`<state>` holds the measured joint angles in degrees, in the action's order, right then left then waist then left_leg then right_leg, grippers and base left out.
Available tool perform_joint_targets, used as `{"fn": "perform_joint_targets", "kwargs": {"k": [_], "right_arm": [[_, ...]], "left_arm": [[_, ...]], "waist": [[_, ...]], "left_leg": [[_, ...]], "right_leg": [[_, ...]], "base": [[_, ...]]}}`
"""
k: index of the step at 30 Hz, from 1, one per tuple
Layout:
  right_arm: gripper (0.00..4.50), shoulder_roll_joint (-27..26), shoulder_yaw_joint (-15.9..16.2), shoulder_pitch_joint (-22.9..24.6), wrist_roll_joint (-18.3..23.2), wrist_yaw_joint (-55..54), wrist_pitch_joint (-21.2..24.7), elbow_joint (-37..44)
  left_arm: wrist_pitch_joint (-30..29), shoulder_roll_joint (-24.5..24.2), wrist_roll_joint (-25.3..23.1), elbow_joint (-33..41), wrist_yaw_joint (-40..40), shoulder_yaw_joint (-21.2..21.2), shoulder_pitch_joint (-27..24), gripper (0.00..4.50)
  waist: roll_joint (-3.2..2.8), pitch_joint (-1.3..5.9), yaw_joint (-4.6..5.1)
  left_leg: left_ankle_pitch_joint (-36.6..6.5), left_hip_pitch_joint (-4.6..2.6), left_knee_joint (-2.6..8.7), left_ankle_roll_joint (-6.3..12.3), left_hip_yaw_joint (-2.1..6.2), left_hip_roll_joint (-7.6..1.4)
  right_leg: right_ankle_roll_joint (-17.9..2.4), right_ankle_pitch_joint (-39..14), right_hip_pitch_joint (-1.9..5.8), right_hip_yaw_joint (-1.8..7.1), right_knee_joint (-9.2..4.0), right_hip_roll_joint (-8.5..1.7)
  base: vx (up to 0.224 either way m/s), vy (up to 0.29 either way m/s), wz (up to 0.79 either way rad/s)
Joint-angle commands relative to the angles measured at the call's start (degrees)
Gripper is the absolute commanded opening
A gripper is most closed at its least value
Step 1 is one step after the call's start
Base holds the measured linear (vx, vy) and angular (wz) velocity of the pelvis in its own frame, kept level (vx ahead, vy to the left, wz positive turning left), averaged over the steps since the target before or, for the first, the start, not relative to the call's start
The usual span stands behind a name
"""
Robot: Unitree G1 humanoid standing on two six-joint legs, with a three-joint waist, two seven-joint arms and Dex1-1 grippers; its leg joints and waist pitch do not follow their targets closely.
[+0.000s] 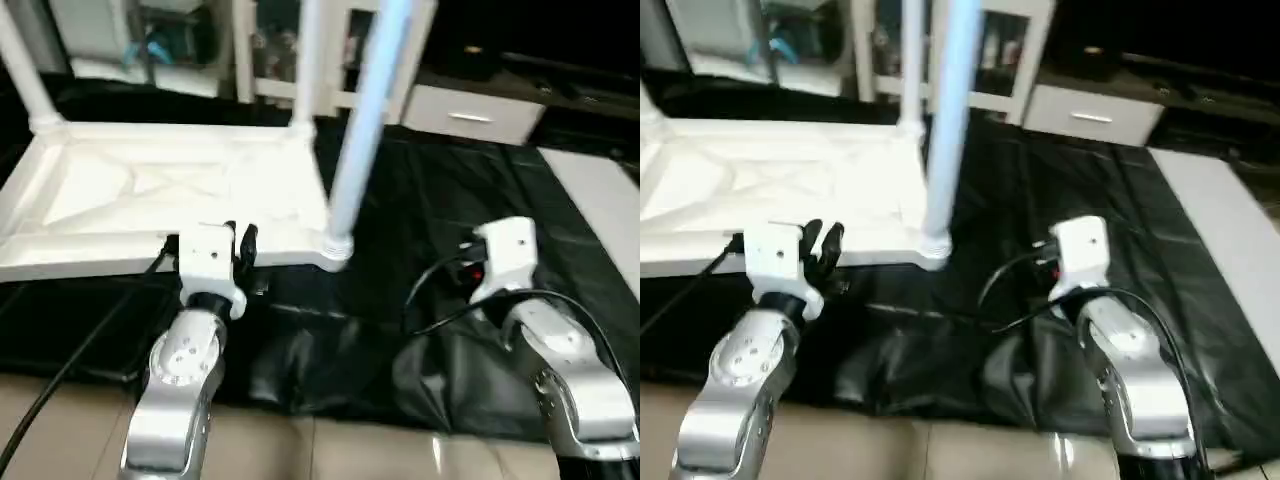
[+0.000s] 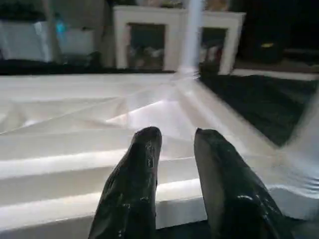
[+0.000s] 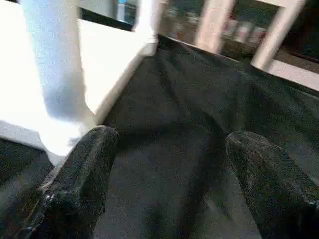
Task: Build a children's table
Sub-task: Rotate table base
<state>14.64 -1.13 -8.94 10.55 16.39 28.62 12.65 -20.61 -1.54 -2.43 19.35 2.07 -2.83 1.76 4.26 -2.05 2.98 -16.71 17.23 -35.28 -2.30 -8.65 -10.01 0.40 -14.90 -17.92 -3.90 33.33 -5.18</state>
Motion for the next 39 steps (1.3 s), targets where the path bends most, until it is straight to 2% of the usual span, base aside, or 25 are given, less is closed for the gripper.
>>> {"fn": "perform_joint_targets", "kwargs": {"k": [1, 3, 4, 5, 6, 7, 8, 9, 10, 11, 12, 13, 14, 15, 16, 17, 18, 19, 20, 21, 22, 24, 26, 31, 39], "right_arm": [[3.79, -0.1, -0.2, -0.3, 0.5, 0.4, -0.6, -0.3], [3.79, -0.6, 0.0, -0.4, 0.4, 0.1, -1.0, -0.4], [3.79, -0.9, 0.2, -0.4, 0.3, -0.3, -1.2, -0.3], [3.79, -1.0, 0.3, -0.3, 0.2, -0.4, -1.2, -0.2], [3.79, -1.2, 0.5, -0.2, 0.0, -0.9, -1.1, 0.1], [3.79, -1.4, 0.5, 0.3, -0.1, -1.5, -0.9, 0.9], [3.79, -1.5, 0.3, 0.6, -0.1, -1.7, -0.7, 1.3], [3.79, -1.6, 0.1, 0.8, 0.0, -1.8, -0.6, 1.6], [3.79, -1.5, 0.0, 1.1, 0.0, -1.8, -0.4, 1.9], [3.79, -1.4, -0.2, 1.3, -0.1, -1.7, -0.3, 2.2], [3.79, -1.2, -0.4, 1.5, -0.1, -1.6, -0.2, 2.4], [3.79, -1.1, -0.5, 1.6, -0.1, -1.5, -0.1, 2.5], [3.79, -0.9, -0.6, 1.9, -0.2, -1.5, 0.1, 2.8], [3.79, -0.9, -0.6, 2.0, -0.2, -1.6, 0.1, 2.9], [3.79, -0.6, -0.8, 2.2, -0.3, -1.6, 0.2, 3.1], [3.79, -0.5, -0.8, 2.3, -0.2, -1.7, 0.2, 3.2], [3.79, -0.5, -0.6, 2.5, -0.4, -2.0, 0.2, 3.4], [3.79, -0.6, -0.5, 2.4, -0.7, -2.3, 0.0, 3.1], [3.79, -0.6, -0.5, 2.3, -0.8, -2.4, -0.1, 2.8], [3.79, -0.7, -0.4, 2.2, -1.0, -2.5, -0.5, 2.1], [3.79, 0.5, -0.1, 2.0, -2.5, -2.9, -0.1, 0.8], [3.79, 1.7, -0.7, 1.7, -1.6, -1.5, 0.9, 1.0], [3.79, 2.6, -1.2, 1.6, -1.6, -0.7, 0.7, 0.4], [3.79, 7.9, -4.1, 1.7, 0.3, 4.6, 1.3, -1.7], [3.79, 20.0, -3.4, 6.0, 6.7, 22.9, 2.9, 0.7]], "left_arm": [[-1.3, 0.1, -0.5, 2.2, -0.4, -0.6, -0.8, 1.40], [-1.7, -0.1, -0.5, 2.8, -0.3, -0.6, -1.2, 1.40], [-2.0, -0.2, -0.5, 3.1, -0.2, -0.5, -1.5, 1.40], [-2.0, -0.2, -0.5, 3.1, -0.1, -0.5, -1.6, 1.40], [-2.2, -0.2, -0.3, 3.3, 0.0, -0.4, -1.8, 1.40], [-2.4, 0.0, -0.2, 3.3, 0.0, -0.6, -1.9, 1.40], [-2.4, 0.1, -0.1, 3.3, 0.1, -0.9, -1.9, 1.40], [-2.4, 0.2, 0.0, 3.3, 0.1, -1.0, -2.1, 1.40], [-2.3, 0.3, 0.0, 3.2, 0.1, -1.2, -2.0, 1.40], [-2.4, 0.3, -0.1, 3.3, 0.0, -1.4, -2.0, 1.40], [-2.5, 0.6, 0.1, 3.2, -0.1, -1.5, -1.9, 1.40], [-2.5, 0.7, 0.2, 3.1, -0.1, -1.5, -1.8, 1.40], [-2.6, 0.8, 0.4, 3.0, 0.0, -1.5, -1.8, 1.40], [-2.7, 0.8, 0.5, 3.0, 0.0, -1.5, -1.9, 1.40], [-2.2, 1.1, 1.2, 2.6, 0.3, -1.3, -1.8, 1.40], [-1.8, 1.3, 1.7, 2.4, 0.5, -1.1, -1.7, 1.40], [-2.4, 1.0, 2.5, 2.3, 1.3, -0.7, -1.5, 1.40], [-3.2, -0.2, 2.8, 1.6, 2.9, -0.8, -0.8, 1.40], [-3.1, -0.5, 3.0, 1.1, 3.4, -0.8, -0.5, 1.40], [-2.6, -1.0, 3.7, 0.2, 4.6, -0.5, -0.1, 1.40], [-2.4, -2.1, 4.6, -2.0, 6.8, -0.3, 1.3, 1.58], [-4.7, -3.2, 8.8, -4.0, 12.3, 0.0, 3.5, 1.74], [-5.5, -5.2, 10.6, -5.6, 17.1, -1.2, 5.0, 1.79], [-5.2, -12.0, 14.0, -12.3, 33.8, -6.4, 11.8, 2.25], [-2.8, -16.3, 12.3, -29.9, 50.4, -12.0, 24.1, 2.97]], "waist": [[-0.48, 4.33, 0.27], [0.24, 3.48, 0.52], [0.52, 3.69, 0.13], [2.21, 4.05, -1.46], [1.67, 3.71, -3.21], [0.98, 3.85, -4.23], [0.20, 3.77, -4.41], [-1.91, 4.94, -0.72], [-1.56, 5.99, 2.49], [-1.23, 3.56, 0.57], [1.09, 4.11, -0.17], [5.09, 4.63, -2.39], [3.75, 4.08, -4.18], [4.14, 3.18, -4.32], [3.54, 2.59, -4.08], [2.81, 2.08, -4.15], [1.11, 1.33, -4.04], [-1.70, 1.41, -3.44], [-3.45, 0.40, -2.37], [-3.85, 2.20, -1.62], [-4.87, 2.29, -2.00], [-3.41, 2.10, -2.83], [-2.86, 2.31, -2.94], [-3.66, 1.11, -2.86], [-3.31, 2.30, -3.50]], "left_leg": [[20.3, -3.95, 3.10, 21.96, 2.35, -0.75], [24.9, -7.21, 2.47, 26.98, 4.18, -1.82], [24.7, -6.10, 1.89, 26.92, 3.67, -0.71], [19.6, 0.66, -0.56, 24.33, 0.60, 4.89], [13.8, 4.20, -1.31, 20.20, 0.51, 4.19], [15.9, 5.62, -1.46, 16.29, 1.04, 4.32], [19.4, 3.76, -0.63, 14.83, 1.63, 3.90], [38.0, -11.68, -0.03, 19.06, 8.82, -1.74], [54.7, -17.10, -0.35, 25.61, 13.48, -6.16], [54.8, -10.90, 1.88, 30.75, 12.21, -6.98], [38.1, -7.34, 1.82, 24.39, 7.87, -0.56], [12.6, 0.62, -3.88, 17.89, 2.64, 8.13], [1.2, 2.69, -7.74, 14.92, 2.63, 8.34], [-1.4, 4.11, -10.32, 7.38, 4.26, 5.28], [-0.1, 4.88, -10.26, 4.39, 4.76, 4.55], [4.1, 5.11, -8.76, 0.64, 5.30, 3.11], [10.2, 4.47, -3.46, 0.15, 5.73, 0.78], [14.0, 3.26, 2.26, 0.65, 5.52, -0.40], [4.6, 3.37, 4.46, -0.01, 7.34, -2.47], [1.8, 0.74, 3.68, 1.67, 8.66, -4.95], [12.1, 1.12, 2.39, 3.52, 8.15, -3.68], [15.1, 2.42, 2.41, 2.04, 6.00, -2.19], [6.7, 2.85, 3.30, -0.15, 4.99, -2.02], [-16.8, 2.08, 5.25, -2.67, 3.05, -2.35], [-2.2, 3.35, 4.34, 3.82, 1.43, -2.77]], "right_leg": [[-13.9, 10.4, 0.29, 0.00, 0.87, 1.17], [-10.1, 7.8, -3.44, 0.25, 1.78, 0.39], [-9.3, 8.6, -1.95, 1.09, 1.62, -0.19], [-8.7, 15.4, 5.12, 4.57, 0.69, 0.36], [-13.9, 18.3, 7.91, 7.17, -0.49, -1.29], [-16.0, 27.1, 10.03, 7.41, 0.87, 0.81], [-15.0, 31.3, 9.04, 6.37, 2.00, 3.00], [-7.5, 19.4, -5.56, 0.54, 8.49, 5.49], [-0.3, 0.8, -11.44, 0.04, 9.98, 2.69], [4.2, -3.4, -11.41, 1.61, 9.49, -2.08], [-1.0, 7.0, -8.67, 2.88, 4.47, -2.04], [-3.4, 4.4, 1.66, 9.60, -0.45, -2.63], [-10.1, 4.2, 4.44, 13.95, -2.68, -7.16], [-21.1, 9.2, 4.88, 14.53, -2.45, -8.56], [-23.7, 10.8, 4.93, 12.90, -2.10, -8.12], [-26.6, 15.5, 4.30, 11.09, -2.33, -8.15], [-25.4, 15.2, 2.12, 7.40, -2.61, -6.56], [-19.1, 8.7, 1.20, 3.58, -1.34, -1.78], [-14.7, 3.5, -0.23, 2.25, 1.31, 1.33], [-10.4, 4.4, -1.33, 2.78, 2.65, 0.54], [-9.7, 12.4, -1.39, 3.25, 1.84, -0.81], [-10.1, 17.5, 0.16, 3.91, 0.34, -2.22], [-10.7, 14.7, 1.11, 3.92, -0.25, -2.64], [-10.2, -12.3, -0.71, 4.78, -2.79, -3.32], [-13.4, 3.4, 0.05, 4.74, -1.43, -3.70]], "base": [[0.213, -0.017, 0.13], [0.194, -0.022, 0.12], [0.170, -0.002, 0.11], [0.170, -0.002, 0.11], [0.159, 0.019, 0.10], [0.138, 0.005, 0.16], [0.138, 0.005, 0.16], [0.161, -0.093, 0.04], [0.053, -0.189, -0.29], [0.053, -0.189, -0.29], [-0.147, -0.164, -0.30], [-0.077, -0.048, 0.15], [-0.077, -0.048, 0.15], [0.048, 0.034, 0.21], [0.050, 0.040, -0.05], [0.050, 0.040, -0.05], [0.000, 0.000, 0.00], [0.010, 0.075, -0.01], [0.010, 0.075, -0.01], [0.019, 0.078, 0.10], [0.020, 0.052, 0.17], [0.000, 0.054, 0.12], [-0.053, 0.041, 0.03], [-0.061, -0.008, 0.04], [-0.006, -0.003, 0.01]]}}
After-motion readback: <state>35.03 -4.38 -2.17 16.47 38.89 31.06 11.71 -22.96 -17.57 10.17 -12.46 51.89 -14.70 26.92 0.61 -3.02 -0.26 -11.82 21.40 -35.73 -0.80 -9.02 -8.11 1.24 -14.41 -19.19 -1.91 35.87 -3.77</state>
